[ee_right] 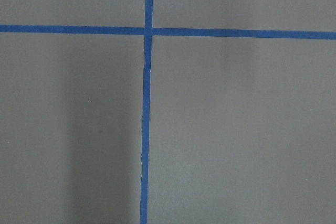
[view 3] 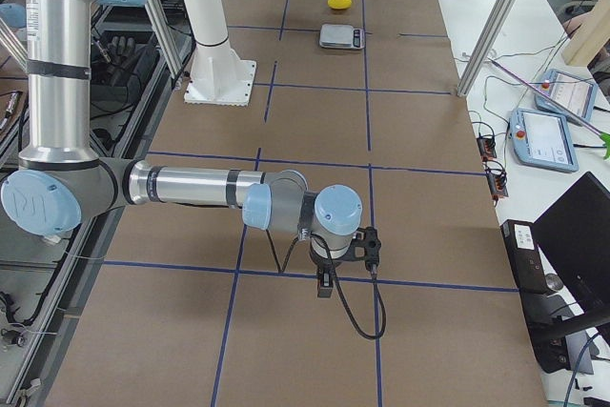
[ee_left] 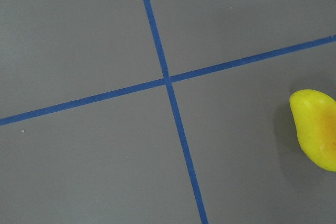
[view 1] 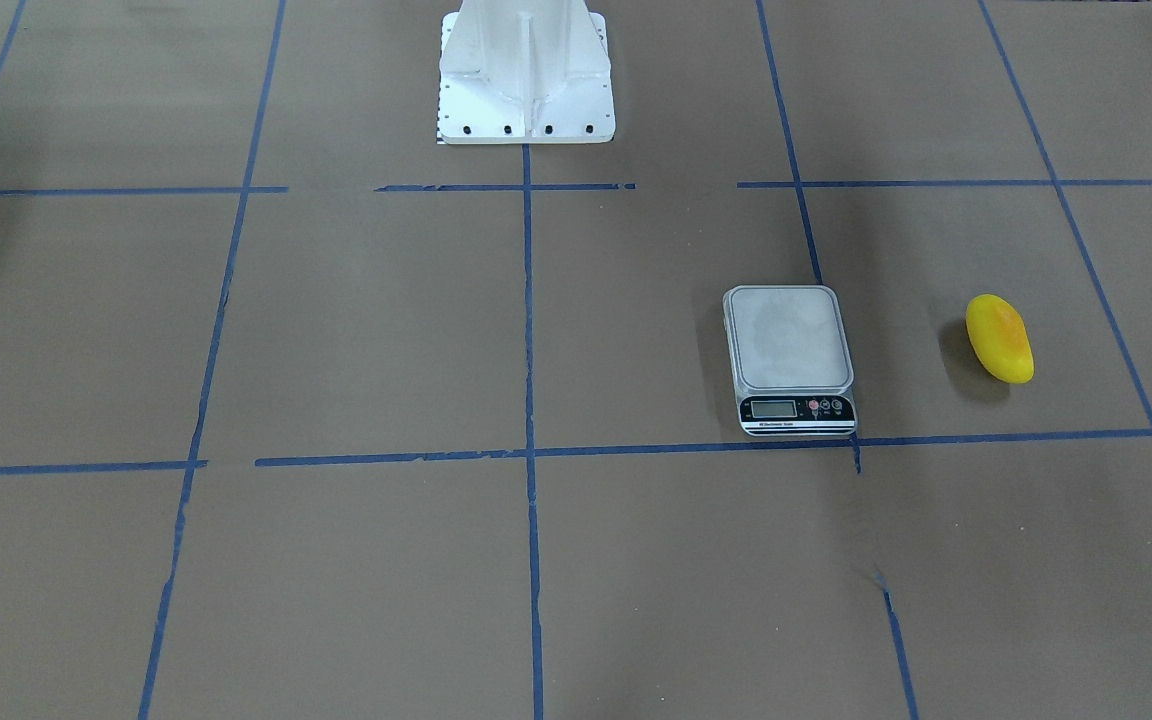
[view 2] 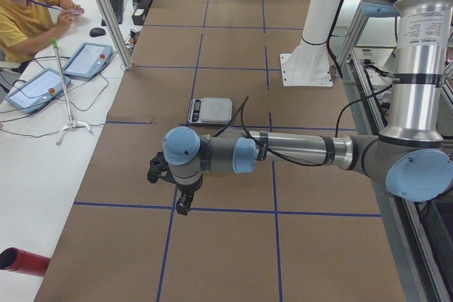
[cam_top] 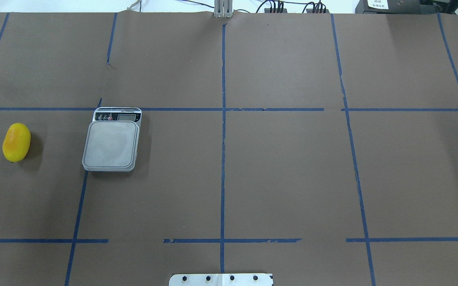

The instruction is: Weigh mango

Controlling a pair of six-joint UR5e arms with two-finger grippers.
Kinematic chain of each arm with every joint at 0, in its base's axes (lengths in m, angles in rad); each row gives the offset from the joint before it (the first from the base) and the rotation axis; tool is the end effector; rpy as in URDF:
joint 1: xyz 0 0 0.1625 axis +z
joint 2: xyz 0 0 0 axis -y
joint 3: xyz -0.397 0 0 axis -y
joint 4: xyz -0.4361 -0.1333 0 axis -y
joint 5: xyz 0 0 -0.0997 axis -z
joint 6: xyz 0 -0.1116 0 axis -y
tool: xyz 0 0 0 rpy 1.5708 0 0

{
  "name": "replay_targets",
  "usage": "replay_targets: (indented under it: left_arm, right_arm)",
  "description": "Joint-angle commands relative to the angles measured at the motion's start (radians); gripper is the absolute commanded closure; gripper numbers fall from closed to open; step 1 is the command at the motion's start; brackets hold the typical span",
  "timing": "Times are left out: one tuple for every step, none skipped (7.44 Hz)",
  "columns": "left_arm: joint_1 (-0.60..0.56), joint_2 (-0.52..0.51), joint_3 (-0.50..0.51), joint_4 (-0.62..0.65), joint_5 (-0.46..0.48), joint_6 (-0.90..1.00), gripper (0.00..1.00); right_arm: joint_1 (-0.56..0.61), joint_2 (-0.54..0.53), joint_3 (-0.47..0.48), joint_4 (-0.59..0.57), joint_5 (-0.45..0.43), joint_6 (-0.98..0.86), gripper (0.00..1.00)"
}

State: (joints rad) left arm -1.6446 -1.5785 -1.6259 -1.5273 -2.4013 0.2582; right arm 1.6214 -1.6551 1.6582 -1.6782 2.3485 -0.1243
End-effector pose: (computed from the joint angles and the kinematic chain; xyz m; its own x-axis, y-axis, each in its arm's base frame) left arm -0.0905 -0.5342 0.6055 0.6702 0.2203 -0.7087 -0.1007 0.9731 0.2071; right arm 0.0799 -0.4901 0.6462 0.7087 -0.0150 0.7054 0.0378 0.9991 -0.0168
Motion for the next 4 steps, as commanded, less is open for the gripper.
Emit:
replay_targets:
  left_arm:
    - [-0.012, -0.009, -0.003, -0.005, 0.005, -0.004, 0.00]
    - [-0.011, -0.009, -0.002, -0.005, 0.007, -0.004, 0.00]
    - [-0.011, -0.009, -0.009, -0.005, 0.005, -0.007, 0.00]
    - [-0.008, -0.009, 0.000, -0.008, 0.005, 0.002, 0.00]
  right_arm:
    - [0.000, 0.000, 0.000, 0.000, 0.000, 0.000, 0.00]
    - [0.000, 0.000, 0.000, 0.000, 0.000, 0.000, 0.00]
    - [0.000, 0.000, 0.000, 0.000, 0.000, 0.000, 0.00]
    - [0.000, 0.000, 0.000, 0.000, 0.000, 0.000, 0.00]
